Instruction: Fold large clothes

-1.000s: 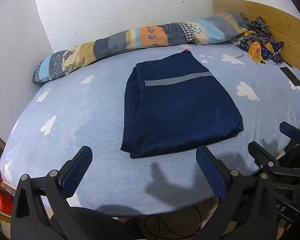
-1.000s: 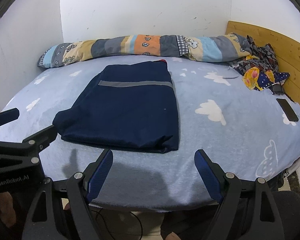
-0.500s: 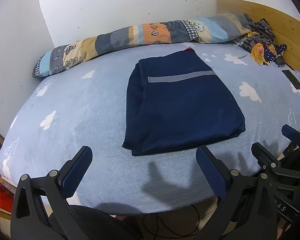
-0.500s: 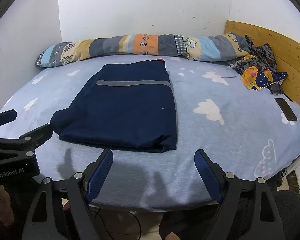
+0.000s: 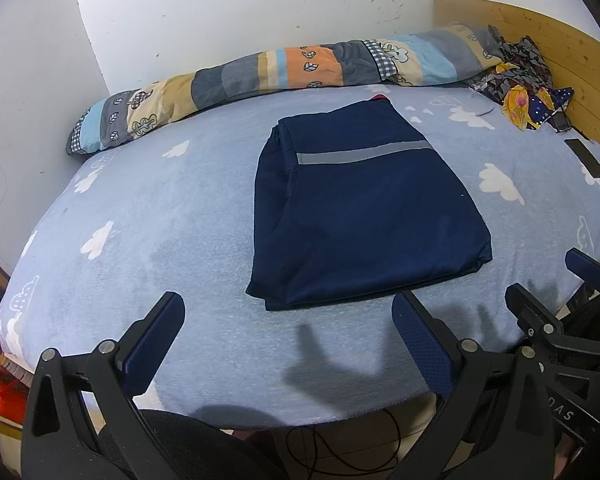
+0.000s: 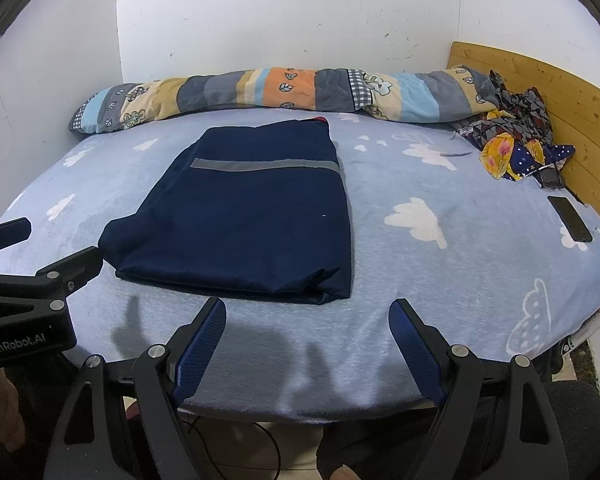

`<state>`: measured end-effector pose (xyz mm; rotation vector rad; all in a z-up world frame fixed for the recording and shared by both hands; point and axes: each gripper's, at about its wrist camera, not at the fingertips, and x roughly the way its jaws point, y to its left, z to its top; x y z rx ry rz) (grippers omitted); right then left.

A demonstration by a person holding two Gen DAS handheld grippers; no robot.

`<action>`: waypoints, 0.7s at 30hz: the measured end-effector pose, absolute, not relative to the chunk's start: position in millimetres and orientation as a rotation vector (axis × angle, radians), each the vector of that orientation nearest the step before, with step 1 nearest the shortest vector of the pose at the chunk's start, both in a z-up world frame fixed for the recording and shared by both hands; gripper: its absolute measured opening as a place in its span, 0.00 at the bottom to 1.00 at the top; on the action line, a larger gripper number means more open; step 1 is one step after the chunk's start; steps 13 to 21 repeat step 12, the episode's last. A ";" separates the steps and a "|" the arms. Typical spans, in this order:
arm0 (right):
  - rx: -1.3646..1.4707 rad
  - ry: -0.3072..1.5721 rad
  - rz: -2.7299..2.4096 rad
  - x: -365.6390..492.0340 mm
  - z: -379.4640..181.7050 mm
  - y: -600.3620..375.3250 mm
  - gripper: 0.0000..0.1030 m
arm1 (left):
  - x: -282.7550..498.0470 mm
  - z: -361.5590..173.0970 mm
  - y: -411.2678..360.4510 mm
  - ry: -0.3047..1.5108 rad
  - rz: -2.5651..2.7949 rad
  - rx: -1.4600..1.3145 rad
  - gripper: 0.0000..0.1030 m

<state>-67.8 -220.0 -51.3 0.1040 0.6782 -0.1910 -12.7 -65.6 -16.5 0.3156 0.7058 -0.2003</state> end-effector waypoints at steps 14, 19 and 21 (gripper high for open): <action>0.122 0.677 -0.191 -68.5 -52.0 -231.4 0.83 | -3.2 -15.5 -49.2 0.740 -0.184 0.264 1.00; 0.122 0.677 -0.191 -68.5 -52.0 -231.4 0.83 | -3.2 -15.5 -49.2 0.740 -0.184 0.264 1.00; 0.122 0.677 -0.191 -68.5 -52.0 -231.4 0.83 | -3.2 -15.5 -49.2 0.740 -0.184 0.264 1.00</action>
